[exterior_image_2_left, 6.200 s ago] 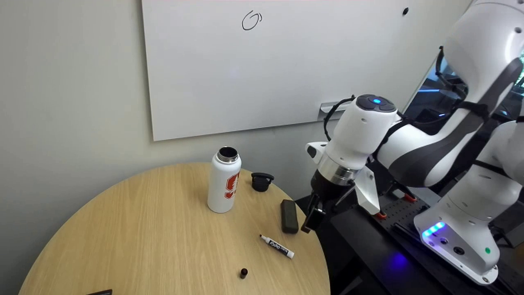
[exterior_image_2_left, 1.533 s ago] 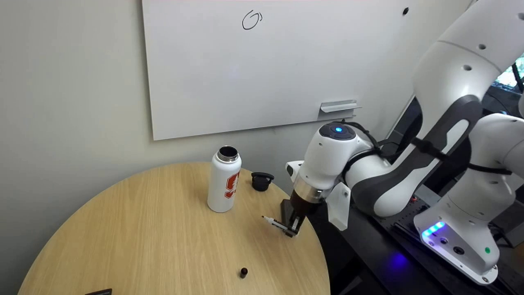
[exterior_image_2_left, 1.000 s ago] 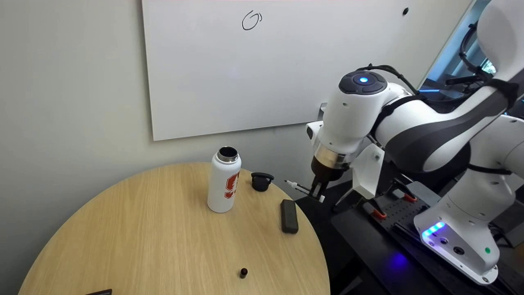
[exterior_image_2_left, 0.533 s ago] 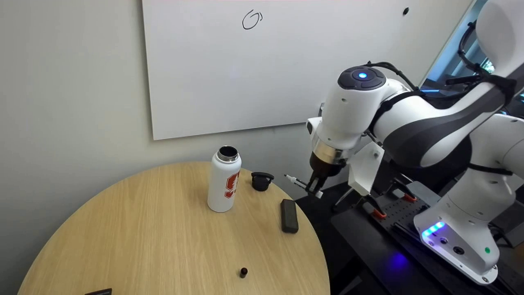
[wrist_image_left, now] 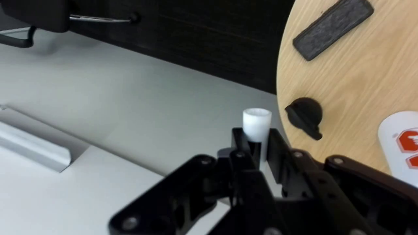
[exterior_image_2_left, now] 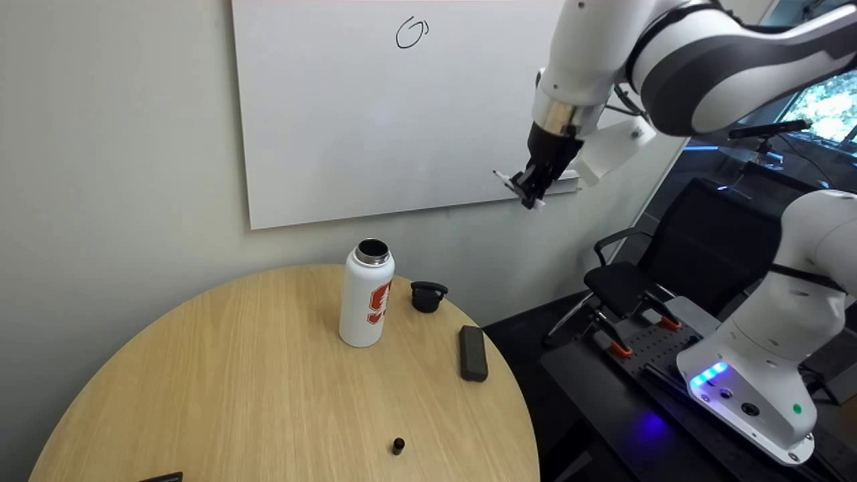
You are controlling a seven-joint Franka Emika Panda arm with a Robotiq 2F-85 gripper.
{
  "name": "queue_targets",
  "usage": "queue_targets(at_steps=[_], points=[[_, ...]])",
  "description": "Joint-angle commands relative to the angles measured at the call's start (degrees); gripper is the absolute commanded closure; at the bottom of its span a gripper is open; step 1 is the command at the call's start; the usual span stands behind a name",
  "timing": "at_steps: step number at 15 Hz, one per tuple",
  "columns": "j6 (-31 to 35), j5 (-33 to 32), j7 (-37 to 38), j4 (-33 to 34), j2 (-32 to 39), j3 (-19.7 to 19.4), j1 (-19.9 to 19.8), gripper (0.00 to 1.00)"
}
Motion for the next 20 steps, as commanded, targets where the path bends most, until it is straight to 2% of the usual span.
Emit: queue_targets(at_steps=[1, 2, 3, 4, 6, 8, 9, 13, 16, 19, 20], points=[[-3.70, -2.22, -7.46, 2.65, -5.12, 4.40, -8.59, 0.95], [-3.01, -2.19, -9.47, 3.29, -5.43, 5.69, -10.48, 0.95], [-2.10, -0.37, -7.04, 2.25, -4.52, 7.80, -11.94, 0.95], [-2.09, -0.12, -7.91, 2.61, -5.13, 8.94, -13.81, 0.80], [-2.12, -0.13, -7.82, 2.38, -5.07, 10.59, -15.29, 0.80], [-2.13, -0.21, -7.50, 2.36, -4.45, 11.17, -15.17, 0.80], [-1.51, -1.53, -6.62, 2.93, -3.48, 10.83, -15.91, 0.95], [1.56, -6.32, -11.66, 5.80, -2.85, 10.11, -23.09, 0.95], [2.98, -8.27, -21.11, 9.31, -0.95, 8.71, -27.66, 0.95], [4.05, -8.20, -28.45, 12.96, 1.35, 7.83, -30.45, 0.95], [3.72, -7.17, -25.37, 9.80, -1.07, 8.57, -30.22, 0.95]])
